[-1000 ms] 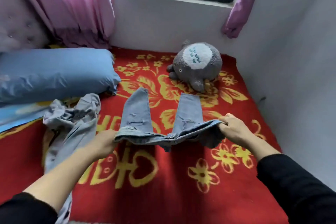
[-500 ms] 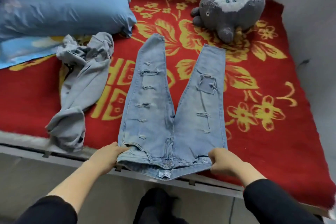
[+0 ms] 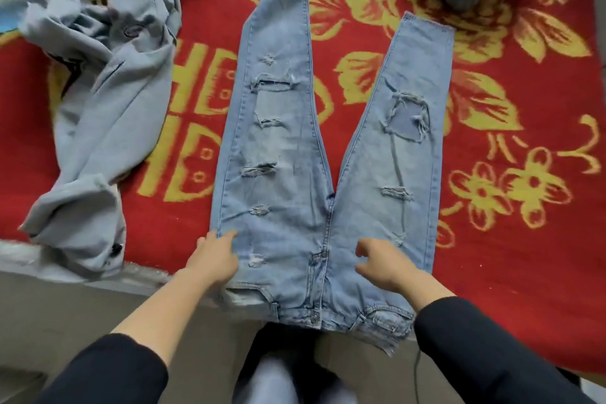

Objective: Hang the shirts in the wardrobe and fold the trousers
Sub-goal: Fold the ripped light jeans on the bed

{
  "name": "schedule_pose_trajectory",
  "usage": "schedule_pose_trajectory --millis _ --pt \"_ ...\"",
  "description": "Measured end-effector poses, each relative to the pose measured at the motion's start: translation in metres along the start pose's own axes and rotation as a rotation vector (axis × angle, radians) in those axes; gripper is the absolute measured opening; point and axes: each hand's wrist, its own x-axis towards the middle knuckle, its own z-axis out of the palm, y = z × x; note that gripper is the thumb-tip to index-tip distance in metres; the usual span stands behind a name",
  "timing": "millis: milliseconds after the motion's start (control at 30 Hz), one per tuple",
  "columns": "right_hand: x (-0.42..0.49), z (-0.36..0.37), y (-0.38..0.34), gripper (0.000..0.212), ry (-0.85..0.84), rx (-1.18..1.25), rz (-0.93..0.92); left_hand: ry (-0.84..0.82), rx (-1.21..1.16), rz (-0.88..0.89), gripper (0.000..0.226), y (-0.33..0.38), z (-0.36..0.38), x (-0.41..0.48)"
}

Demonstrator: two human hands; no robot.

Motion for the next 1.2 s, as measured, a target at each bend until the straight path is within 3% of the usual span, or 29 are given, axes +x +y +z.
schedule_pose_trajectory --millis 233,567,733,900,1000,1100,1200 --pt "0.106 -0.079 -0.064 0.026 0.275 0.073 -0.116 0.353 -0.130 0.091 0.059 0.030 -0.079 0.094" --pt "0.261 -0.158 -0.107 0.050 0.526 0.123 -0.212 0.515 -0.085 0.194 0.075 0.043 -0.159 0.244" --pt "0.328 -0.213 -0.129 0.053 0.643 0.445 -0.233 0.590 -0.174 0.262 0.096 0.062 -0.207 0.292" --pt "0.380 -0.271 -0.149 0.084 0.521 0.945 -0.138 0.542 -0.284 0.279 0.133 0.074 -0.250 0.324" --pt "0.399 -0.302 -0.165 0.059 0.474 1.156 -0.094 0.538 -0.234 0.272 0.131 0.070 -0.265 0.327" --pt "0.400 -0.333 -0.181 0.050 0.436 1.276 -0.074 0.471 -0.201 0.303 0.122 0.064 -0.277 0.324" --pt "0.397 -0.364 -0.190 0.019 0.483 1.422 -0.287 0.395 -0.238 0.311 0.123 0.064 -0.283 0.320"
